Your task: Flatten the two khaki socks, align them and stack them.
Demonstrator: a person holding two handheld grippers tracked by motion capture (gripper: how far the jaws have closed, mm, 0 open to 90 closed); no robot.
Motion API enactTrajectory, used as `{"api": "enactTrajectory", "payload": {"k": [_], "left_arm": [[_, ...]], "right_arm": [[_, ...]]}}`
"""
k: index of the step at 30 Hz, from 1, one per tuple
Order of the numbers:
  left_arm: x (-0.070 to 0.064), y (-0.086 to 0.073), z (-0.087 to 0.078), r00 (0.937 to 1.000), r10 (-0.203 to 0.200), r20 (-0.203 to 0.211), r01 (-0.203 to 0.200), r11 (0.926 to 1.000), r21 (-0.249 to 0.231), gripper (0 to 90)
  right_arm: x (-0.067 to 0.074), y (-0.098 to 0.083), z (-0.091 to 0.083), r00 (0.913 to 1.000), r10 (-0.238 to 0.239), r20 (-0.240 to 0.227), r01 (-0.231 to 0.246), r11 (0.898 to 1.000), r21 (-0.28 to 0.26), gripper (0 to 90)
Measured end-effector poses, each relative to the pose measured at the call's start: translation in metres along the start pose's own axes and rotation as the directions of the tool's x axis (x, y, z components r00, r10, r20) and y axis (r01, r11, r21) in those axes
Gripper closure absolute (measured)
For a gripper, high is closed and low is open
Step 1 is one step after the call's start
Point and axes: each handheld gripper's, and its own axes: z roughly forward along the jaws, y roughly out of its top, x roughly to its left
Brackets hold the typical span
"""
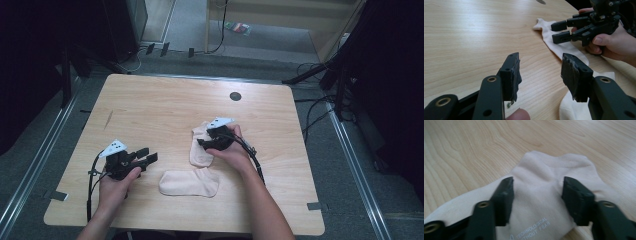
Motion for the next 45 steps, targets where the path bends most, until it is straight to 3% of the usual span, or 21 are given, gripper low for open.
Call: {"api": "enactTrajectory", "payload": {"k": [4,5,8,11,16,22,26,30,32,34,35,37,39,41,42,43,45], "left_arm": [[0.001,0.001,0.0,0.9999,-0.016,0.0,0.016,0.9998,-0.007,50.4],[0.002,0.001,0.001,0.9999,-0.016,0.001,0.016,0.9998,-0.007,50.4],[0.0,0.001,0.003,0.9998,-0.019,0.009,0.019,0.9998,-0.01,50.3],[-0.001,0.001,0.004,0.9998,-0.016,0.013,0.016,0.9998,-0.009,50.2],[-0.005,0.003,0.005,0.9997,-0.006,0.024,0.006,0.9999,-0.011,50.1],[-0.019,0.002,0.004,0.9968,0.038,0.07,-0.037,0.9992,-0.013,49.4],[-0.024,0.001,0.003,0.9951,0.066,0.073,-0.066,0.9978,-0.006,48.7],[-0.022,-0.002,0.001,0.9956,0.065,0.067,-0.065,0.9979,0.001,48.7],[-0.02,-0.003,0.0,0.9962,0.061,0.063,-0.061,0.9981,0.002,48.7],[-0.019,-0.003,0.0,0.9968,0.058,0.055,-0.058,0.9983,0.0,48.7],[-0.018,-0.004,-0.001,0.997,0.056,0.053,-0.056,0.9984,0.0,48.7],[-0.016,-0.004,-0.001,0.9974,0.052,0.05,-0.052,0.9987,0.002,48.7],[-0.015,-0.004,0.0,0.9977,0.049,0.048,-0.049,0.9988,0.004,48.8],[-0.014,-0.005,0.001,0.998,0.045,0.043,-0.046,0.9989,0.007,48.7],[-0.014,-0.005,0.002,0.998,0.046,0.043,-0.047,0.9989,0.009,48.8],[-0.014,-0.005,0.003,0.9979,0.047,0.045,-0.048,0.9988,0.01,48.8],[-0.014,-0.005,0.003,0.9977,0.053,0.041,-0.054,0.9985,0.011,48.7]], "right_arm": [[0.004,0.0,-0.003,0.9986,-0.005,0.052,0.004,1.0,0.004,83.4],[0.006,0.002,-0.003,0.9971,-0.003,0.076,0.002,1.0,0.016,86.5],[0.008,0.007,-0.007,0.9913,0.046,0.123,-0.049,0.998,0.028,87.6],[0.016,0.016,-0.018,0.9838,0.094,0.153,-0.091,0.996,-0.025,87.7],[0.037,0.037,-0.047,0.9671,0.174,0.186,-0.15,0.979,-0.135,87.7],[0.065,0.051,-0.081,0.9523,0.251,0.173,-0.207,0.949,-0.238,87.7],[0.083,0.049,-0.092,0.9422,0.316,0.111,-0.274,0.918,-0.287,87.7],[0.096,0.04,-0.077,0.9343,0.33,0.134,-0.281,0.914,-0.291,87.7],[0.095,0.032,-0.065,0.92,0.352,0.172,-0.297,0.913,-0.279,87.6],[0.089,0.022,-0.054,0.8898,0.395,0.228,-0.33,0.902,-0.277,87.5],[0.085,0.016,-0.05,0.8702,0.416,0.264,-0.344,0.897,-0.278,87.5],[0.075,0.006,-0.048,0.8228,0.481,0.302,-0.399,0.868,-0.295,87.3],[0.067,-0.003,-0.05,0.7833,0.516,0.346,-0.422,0.851,-0.313,87.0],[0.061,-0.009,-0.054,0.7594,0.526,0.383,-0.429,0.847,-0.314,85.5],[0.059,-0.012,-0.057,0.7475,0.539,0.388,-0.439,0.839,-0.32,81.5],[0.056,-0.015,-0.06,0.7394,0.551,0.387,-0.455,0.832,-0.317,77.1],[0.052,-0.019,-0.067,0.7338,0.567,0.374,-0.476,0.822,-0.313,66.7]]}}
